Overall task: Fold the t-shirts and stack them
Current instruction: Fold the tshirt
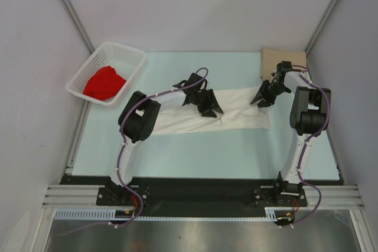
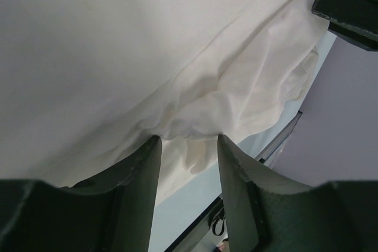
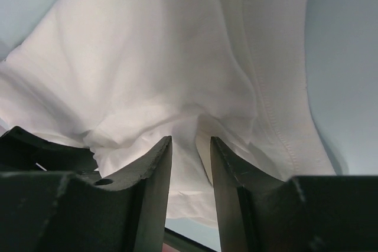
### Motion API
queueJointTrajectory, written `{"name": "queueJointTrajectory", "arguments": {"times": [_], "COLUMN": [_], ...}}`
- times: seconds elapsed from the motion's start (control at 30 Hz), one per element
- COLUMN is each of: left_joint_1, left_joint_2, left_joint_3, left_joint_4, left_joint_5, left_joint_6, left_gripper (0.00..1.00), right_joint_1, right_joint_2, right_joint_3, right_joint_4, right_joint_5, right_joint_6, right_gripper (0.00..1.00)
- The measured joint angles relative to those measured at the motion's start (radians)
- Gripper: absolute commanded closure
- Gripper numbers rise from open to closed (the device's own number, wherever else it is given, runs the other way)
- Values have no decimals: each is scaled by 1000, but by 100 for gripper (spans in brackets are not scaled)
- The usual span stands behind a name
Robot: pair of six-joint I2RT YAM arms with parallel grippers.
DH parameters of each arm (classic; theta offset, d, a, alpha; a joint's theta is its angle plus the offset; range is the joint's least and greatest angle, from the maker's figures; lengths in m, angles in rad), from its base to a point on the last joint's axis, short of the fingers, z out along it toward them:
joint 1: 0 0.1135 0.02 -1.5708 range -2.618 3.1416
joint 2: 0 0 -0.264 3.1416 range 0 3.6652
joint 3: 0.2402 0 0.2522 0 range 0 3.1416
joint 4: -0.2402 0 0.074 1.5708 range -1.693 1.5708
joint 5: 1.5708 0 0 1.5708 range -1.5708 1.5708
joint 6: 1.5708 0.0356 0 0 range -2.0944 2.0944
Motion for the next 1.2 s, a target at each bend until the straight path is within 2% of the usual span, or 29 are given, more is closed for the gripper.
{"name": "queueJointTrajectory", "arguments": {"times": [0.37, 0.57, 0.67, 0.8, 0.9, 0.93, 0.97, 1.2], "left_joint_1": [-1, -3, -3, -3, -3, -4, -4, -1], "left_joint_2": [16, 17, 17, 25, 35, 37, 39, 40], "left_joint_3": [-24, -23, -23, -23, -23, -23, -23, -23], "left_joint_4": [114, 108, 89, 73, 63, 60, 56, 41], "left_joint_5": [22, 22, 19, 18, 18, 18, 18, 5], "left_joint_6": [-105, -141, -150, -155, -156, -156, -156, -146], "left_gripper": [50, 56, 69, 78, 89, 94, 100, 100], "right_joint_1": [4, 4, 4, 4, 4, 3, 3, -7], "right_joint_2": [0, 0, 4, 7, 7, 7, 7, 7], "right_joint_3": [13, 26, 31, 31, 31, 31, 31, 29], "right_joint_4": [-17, -22, -23, -25, -24, -25, -24, -15], "right_joint_5": [0, 0, 0, 0, 0, 0, 2, 61], "right_joint_6": [-22, -26, -26, -29, -32, -33, -34, -41], "right_gripper": [64, 69, 72, 75, 86, 94, 97, 100]}}
